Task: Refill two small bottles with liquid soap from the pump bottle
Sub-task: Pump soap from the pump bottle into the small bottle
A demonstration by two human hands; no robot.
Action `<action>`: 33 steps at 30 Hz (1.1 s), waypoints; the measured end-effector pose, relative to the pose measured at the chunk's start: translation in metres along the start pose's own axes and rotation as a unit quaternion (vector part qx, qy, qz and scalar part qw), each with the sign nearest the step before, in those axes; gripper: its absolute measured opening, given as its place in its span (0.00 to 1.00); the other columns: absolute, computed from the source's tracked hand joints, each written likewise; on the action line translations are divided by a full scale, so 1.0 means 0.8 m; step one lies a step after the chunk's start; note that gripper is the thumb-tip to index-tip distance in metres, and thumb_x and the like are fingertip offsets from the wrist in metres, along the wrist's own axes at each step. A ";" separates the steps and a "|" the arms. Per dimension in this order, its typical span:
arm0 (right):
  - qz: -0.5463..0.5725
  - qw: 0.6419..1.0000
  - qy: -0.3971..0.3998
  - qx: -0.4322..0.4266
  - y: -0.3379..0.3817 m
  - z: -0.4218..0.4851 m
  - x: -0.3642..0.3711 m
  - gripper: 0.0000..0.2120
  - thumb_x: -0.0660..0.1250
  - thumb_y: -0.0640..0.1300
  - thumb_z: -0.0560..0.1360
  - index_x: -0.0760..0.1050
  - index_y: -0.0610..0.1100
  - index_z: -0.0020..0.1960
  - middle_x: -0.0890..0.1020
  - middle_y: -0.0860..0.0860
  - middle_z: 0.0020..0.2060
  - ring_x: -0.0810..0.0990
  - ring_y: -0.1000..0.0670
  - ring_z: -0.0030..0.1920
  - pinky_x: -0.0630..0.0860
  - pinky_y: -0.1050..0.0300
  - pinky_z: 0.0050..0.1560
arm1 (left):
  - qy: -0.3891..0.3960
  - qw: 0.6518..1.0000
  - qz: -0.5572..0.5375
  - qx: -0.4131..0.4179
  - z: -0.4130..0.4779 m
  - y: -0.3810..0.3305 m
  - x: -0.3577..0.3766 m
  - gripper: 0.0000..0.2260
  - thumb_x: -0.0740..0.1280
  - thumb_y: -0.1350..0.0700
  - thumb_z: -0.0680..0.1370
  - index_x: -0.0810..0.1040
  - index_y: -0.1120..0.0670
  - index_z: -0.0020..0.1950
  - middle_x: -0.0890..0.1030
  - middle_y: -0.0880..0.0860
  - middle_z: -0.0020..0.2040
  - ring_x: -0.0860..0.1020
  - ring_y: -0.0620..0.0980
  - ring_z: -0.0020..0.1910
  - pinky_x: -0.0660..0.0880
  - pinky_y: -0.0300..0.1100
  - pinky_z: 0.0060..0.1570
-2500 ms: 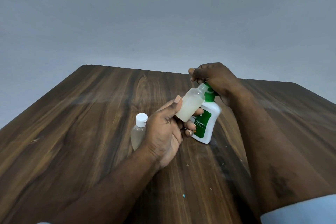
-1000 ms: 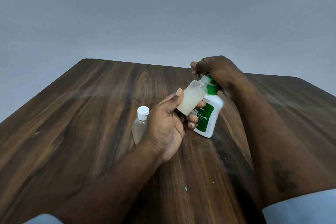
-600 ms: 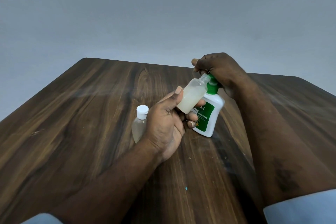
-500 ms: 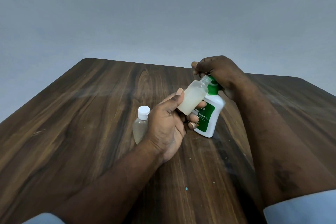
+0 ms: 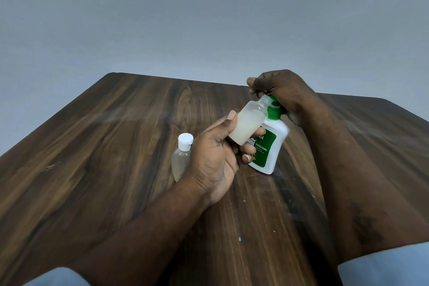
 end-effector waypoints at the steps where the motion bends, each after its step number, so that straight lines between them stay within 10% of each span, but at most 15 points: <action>1: -0.002 1.000 -0.003 0.002 0.000 0.000 -0.001 0.08 0.70 0.43 0.79 0.83 0.39 0.45 0.79 0.61 0.25 0.73 0.51 0.32 0.68 0.52 0.43 | -0.001 1.000 0.002 0.001 0.000 0.000 0.000 0.20 0.59 0.48 0.85 0.78 0.62 0.66 0.84 0.62 0.50 0.74 0.48 0.32 0.72 0.38 0.31; 20: -0.016 1.000 -0.010 -0.019 0.003 0.001 -0.003 0.13 0.73 0.44 0.77 0.81 0.45 0.34 0.76 0.54 0.27 0.79 0.49 0.44 0.70 0.50 0.47 | 0.006 1.000 -0.002 0.007 0.001 0.000 0.001 0.20 0.60 0.48 0.84 0.79 0.61 0.64 0.84 0.62 0.49 0.75 0.48 0.32 0.72 0.38 0.30; 24: -0.022 0.999 -0.024 -0.030 0.011 0.000 -0.007 0.10 0.73 0.46 0.79 0.82 0.42 0.42 0.75 0.55 0.26 0.71 0.56 0.27 0.68 0.61 0.32 | 0.012 1.000 0.003 0.007 0.001 -0.002 0.001 0.19 0.60 0.47 0.84 0.79 0.60 0.64 0.84 0.61 0.49 0.75 0.48 0.32 0.72 0.38 0.31; 33: -0.031 0.999 -0.010 0.002 0.004 -0.001 -0.001 0.12 0.72 0.46 0.79 0.81 0.44 0.38 0.75 0.55 0.25 0.69 0.54 0.26 0.65 0.56 0.34 | 0.005 1.000 -0.003 0.004 0.001 0.000 0.001 0.19 0.60 0.48 0.84 0.79 0.61 0.64 0.84 0.62 0.49 0.74 0.47 0.32 0.72 0.38 0.31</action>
Point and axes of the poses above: each hand's wrist, its own z-axis towards the middle knuckle, its own x-axis out of the palm, y = z × x, the point moved 5 cm from there along z, towards the middle knuckle
